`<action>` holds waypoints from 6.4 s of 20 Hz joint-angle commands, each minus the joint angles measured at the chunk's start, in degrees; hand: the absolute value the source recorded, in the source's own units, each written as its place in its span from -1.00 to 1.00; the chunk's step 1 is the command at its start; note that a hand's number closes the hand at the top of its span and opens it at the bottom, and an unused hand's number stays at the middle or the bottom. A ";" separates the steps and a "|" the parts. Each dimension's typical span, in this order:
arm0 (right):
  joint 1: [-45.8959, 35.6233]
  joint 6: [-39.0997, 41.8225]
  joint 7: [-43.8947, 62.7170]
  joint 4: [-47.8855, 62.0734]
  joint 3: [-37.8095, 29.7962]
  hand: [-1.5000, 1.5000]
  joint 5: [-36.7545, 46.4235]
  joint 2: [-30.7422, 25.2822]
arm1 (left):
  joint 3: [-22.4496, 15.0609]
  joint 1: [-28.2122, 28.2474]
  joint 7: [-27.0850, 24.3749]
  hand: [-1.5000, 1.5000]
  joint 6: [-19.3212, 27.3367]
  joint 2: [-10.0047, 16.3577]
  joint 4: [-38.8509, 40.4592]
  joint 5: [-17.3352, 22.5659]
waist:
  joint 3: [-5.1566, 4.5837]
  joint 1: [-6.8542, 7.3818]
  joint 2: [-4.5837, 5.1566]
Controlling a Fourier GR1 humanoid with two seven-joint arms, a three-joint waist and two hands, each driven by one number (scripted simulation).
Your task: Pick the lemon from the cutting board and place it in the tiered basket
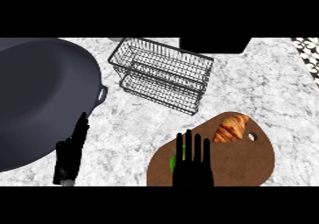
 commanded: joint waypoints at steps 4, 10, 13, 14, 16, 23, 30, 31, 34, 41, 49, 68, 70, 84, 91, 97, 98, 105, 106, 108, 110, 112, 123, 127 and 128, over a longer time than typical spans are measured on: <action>-3.93 -3.04 12.56 9.94 1.45 -1.00 -2.90 2.62 | -0.95 2.09 1.58 0.00 -0.16 -0.28 -1.01 -0.82 | -0.06 0.63 0.19; -2.01 1.60 12.45 6.77 -1.28 -1.00 -4.77 2.64 | 0.42 2.38 0.40 0.00 -1.62 0.40 -1.26 -0.21 | -0.07 0.09 0.06; -4.62 0.71 14.36 9.15 -1.62 -1.00 -8.56 2.65 | 2.05 1.47 -1.02 0.00 -2.83 0.75 0.99 0.74 | -0.10 0.33 0.18; -2.86 -0.99 11.32 10.29 -3.53 -1.00 -6.60 2.65 | -1.84 1.81 3.51 0.00 0.69 -1.80 -3.60 -2.18 | -0.03 0.06 0.06; -1.74 1.25 10.61 8.03 -4.01 -1.00 -6.13 2.66 | 0.31 3.92 2.79 0.00 -0.71 0.03 -5.19 -0.66 | -0.05 0.01 -0.01; -0.26 -2.20 8.34 10.47 -3.47 1.00 -4.98 2.69 | 0.93 3.82 2.09 0.00 -1.44 -0.71 -4.30 -1.22 | -0.05 -0.10 0.00; -3.75 -3.69 2.70 16.24 -3.80 1.00 -4.31 2.69 | 2.29 -1.97 3.51 0.00 -1.12 -2.19 0.60 -3.11 | -0.06 -0.25 0.09; -4.85 -4.46 0.07 19.03 -4.27 1.00 -2.90 2.70 | 2.31 -0.91 0.27 0.00 -1.24 -3.19 2.25 -2.84 | -0.07 -0.18 0.12; -5.47 -3.77 -3.08 17.16 -5.14 1.00 1.68 1.30 | 2.11 1.05 2.04 0.00 -1.53 -2.46 -0.99 -2.91 | -0.06 -0.18 0.03; 2.41 -4.12 -17.16 5.56 -20.59 1.00 -15.75 -5.98 | 3.71 3.10 -1.44 0.00 -2.82 -1.64 -0.06 -2.89 | -0.05 -0.55 0.01; 3.65 -9.82 -14.44 -9.60 -27.72 1.00 -19.85 -1.45 | 3.30 3.41 1.86 0.00 -3.32 -2.12 -2.69 -2.56 | -0.03 -1.16 -0.30; -31.52 13.32 9.22 -33.08 -32.85 1.00 -18.56 2.67 | 4.65 0.87 -1.47 0.00 -3.95 -3.54 3.12 -4.00 | -0.20 -0.39 -0.18; -35.83 10.48 4.67 -24.66 -39.35 1.00 -19.62 2.68 | 2.89 0.91 4.79 0.00 -2.50 -3.54 -4.12 -5.03 | -0.11 0.19 -0.11; -47.93 2.25 -8.08 2.97 -51.61 1.00 -22.29 1.87 | 3.31 2.96 6.14 0.00 -3.99 -2.44 -7.06 -5.56 | -0.04 0.30 0.12; -51.63 -6.90 -14.33 19.66 -49.66 1.00 -21.00 2.70 | 6.32 -1.03 2.17 0.00 -4.48 -3.91 1.27 -4.84 | -0.10 0.32 0.32; -53.88 -16.30 -11.47 31.56 -46.56 1.00 -20.34 2.71 | 3.71 4.67 0.09 0.00 -4.87 -4.85 -2.36 -6.05 | -0.09 0.77 0.23; -54.27 -19.65 -12.56 35.29 -45.68 1.00 -20.83 2.71 | 5.25 1.96 0.83 0.00 -5.27 -4.28 -1.33 -5.40 | -0.09 0.87 0.32; -50.37 -30.95 -17.02 37.07 -49.54 1.00 -32.46 2.71 | 4.31 1.30 2.73 0.00 -4.86 -4.98 -1.72 -6.76 | 0.00 1.07 0.38; -49.28 -33.12 -17.96 37.79 -48.81 -1.00 -35.06 2.71 | 5.12 1.89 3.86 0.00 -6.30 -3.14 -3.60 -5.89 | 0.01 1.49 0.37; -53.57 -36.65 -18.52 42.87 -50.10 -1.00 -39.77 2.71 | 4.42 0.77 3.19 0.00 -5.20 -5.15 -1.69 -6.47 | -0.04 2.14 0.67; -52.78 -41.20 -21.07 44.37 -49.42 -1.00 -43.23 2.71 | 4.80 1.41 3.06 0.00 -6.04 -3.93 -2.54 -6.46 | -0.03 2.08 0.56; -50.62 -42.41 -20.30 36.45 -47.56 -1.00 -45.40 2.71 | 5.39 0.74 2.14 0.00 -5.14 -5.12 0.11 -6.47 | -0.04 0.51 0.09; -48.49 -57.13 -23.31 30.12 -54.50 -1.00 -41.86 -1.97 | 5.30 4.00 1.46 0.00 -4.86 -5.52 -2.08 -6.71 | -0.06 -0.98 -0.33; -41.78 -55.82 -16.38 19.79 -57.07 -1.00 -39.74 -6.93 | 7.53 4.36 0.65 0.00 -5.23 -4.12 -1.97 -5.75 | -0.06 -2.35 -0.69; -40.90 -54.17 -13.04 17.26 -58.05 -1.00 -39.22 -8.42 | 6.87 7.13 0.26 0.00 -5.46 -4.14 -3.53 -5.76 | -0.06 -2.33 -0.86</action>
